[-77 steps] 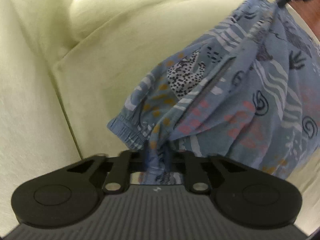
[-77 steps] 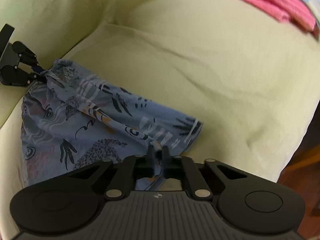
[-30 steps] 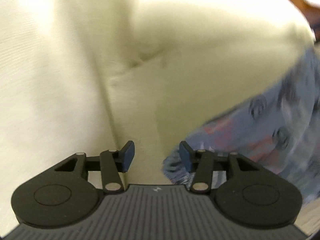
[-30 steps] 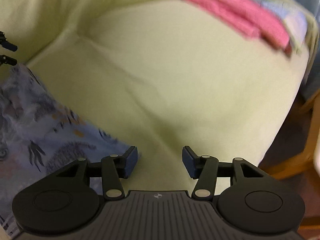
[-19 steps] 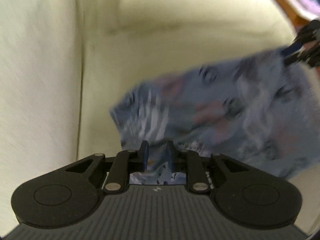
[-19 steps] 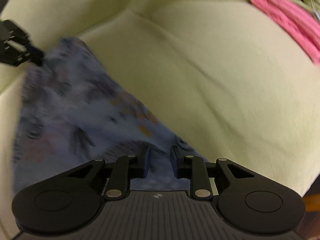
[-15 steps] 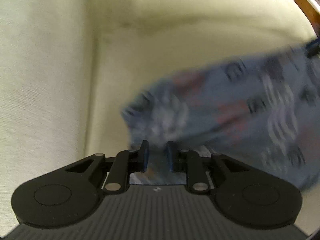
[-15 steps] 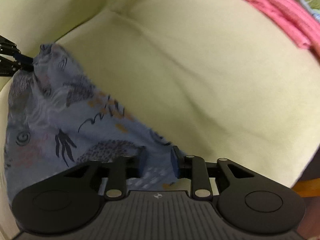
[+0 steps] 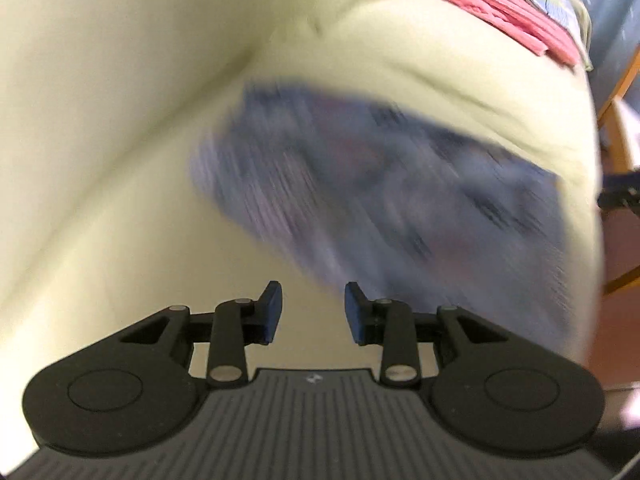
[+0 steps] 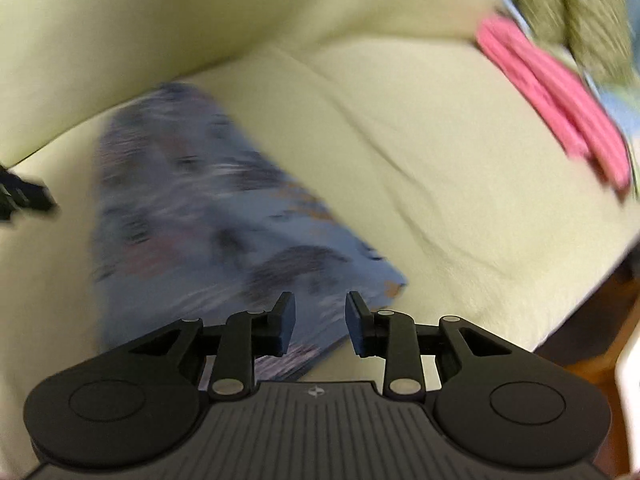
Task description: Fold clothes
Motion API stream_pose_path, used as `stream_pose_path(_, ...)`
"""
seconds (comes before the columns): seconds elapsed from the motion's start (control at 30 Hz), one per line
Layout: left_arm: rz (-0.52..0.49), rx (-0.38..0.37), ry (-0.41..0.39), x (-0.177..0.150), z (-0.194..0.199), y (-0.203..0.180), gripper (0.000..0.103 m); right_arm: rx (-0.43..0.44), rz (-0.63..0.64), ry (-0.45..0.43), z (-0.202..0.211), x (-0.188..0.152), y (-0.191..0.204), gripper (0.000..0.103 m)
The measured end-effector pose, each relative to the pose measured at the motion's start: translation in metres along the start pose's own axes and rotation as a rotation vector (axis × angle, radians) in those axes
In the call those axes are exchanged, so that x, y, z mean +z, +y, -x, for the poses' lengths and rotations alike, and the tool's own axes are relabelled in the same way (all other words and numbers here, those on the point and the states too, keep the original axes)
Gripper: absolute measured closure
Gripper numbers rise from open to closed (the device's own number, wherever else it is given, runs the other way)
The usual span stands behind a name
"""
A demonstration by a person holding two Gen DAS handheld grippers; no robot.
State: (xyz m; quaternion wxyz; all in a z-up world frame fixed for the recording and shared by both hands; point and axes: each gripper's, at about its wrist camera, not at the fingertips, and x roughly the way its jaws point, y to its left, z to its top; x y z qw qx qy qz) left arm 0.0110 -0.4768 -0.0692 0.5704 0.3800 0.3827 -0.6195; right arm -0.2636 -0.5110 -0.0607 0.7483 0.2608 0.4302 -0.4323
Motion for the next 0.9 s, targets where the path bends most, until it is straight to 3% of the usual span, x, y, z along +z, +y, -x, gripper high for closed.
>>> stream_pose_path(0.07,0.063,-0.023,0.024,-0.037,0.008,-0.017,0.073,0.041,0.125,-0.003,0.018,-0.008,0.024,0.065)
stream_pose_path(0.13,0.087,-0.017,0.033,-0.065,0.008,-0.035,0.073,0.112,0.307,0.057,0.014,-0.021,0.051,0.066)
stream_pose_path(0.2,0.086,0.001,0.02,-0.087,0.0,-0.052,0.073,0.175,0.558,0.084,0.004,-0.038,0.073,0.066)
stream_pose_path(0.27,0.09,0.022,-0.014,-0.102,-0.009,-0.064,0.073,0.236,0.825,0.033,-0.005,-0.064,0.087,0.066)
stream_pose_path(0.37,0.134,0.045,-0.073,-0.114,-0.026,-0.083,0.073,0.238,0.976,-0.104,-0.016,-0.087,0.079,0.068)
stream_pose_path(0.5,0.121,0.092,-0.24,-0.132,-0.032,-0.102,0.069,0.24,1.172,-0.291,-0.031,-0.118,0.068,0.068)
stream_pose_path(0.8,0.076,0.278,-0.47,-0.173,-0.036,-0.146,0.069,0.231,1.595,-0.732,-0.065,-0.188,0.042,0.069)
stream_pose_path(0.83,0.085,0.283,-0.492,-0.179,-0.033,-0.154,0.069,0.229,1.64,-0.783,-0.068,-0.196,0.039,0.072)
stream_pose_path(0.87,0.079,0.303,-0.504,-0.184,-0.03,-0.164,0.069,0.229,1.673,-0.825,-0.071,-0.203,0.037,0.092)
stream_pose_path(0.9,0.048,0.352,-0.5,-0.184,-0.027,-0.177,0.069,0.246,1.62,-0.8,-0.07,-0.201,0.037,0.103)
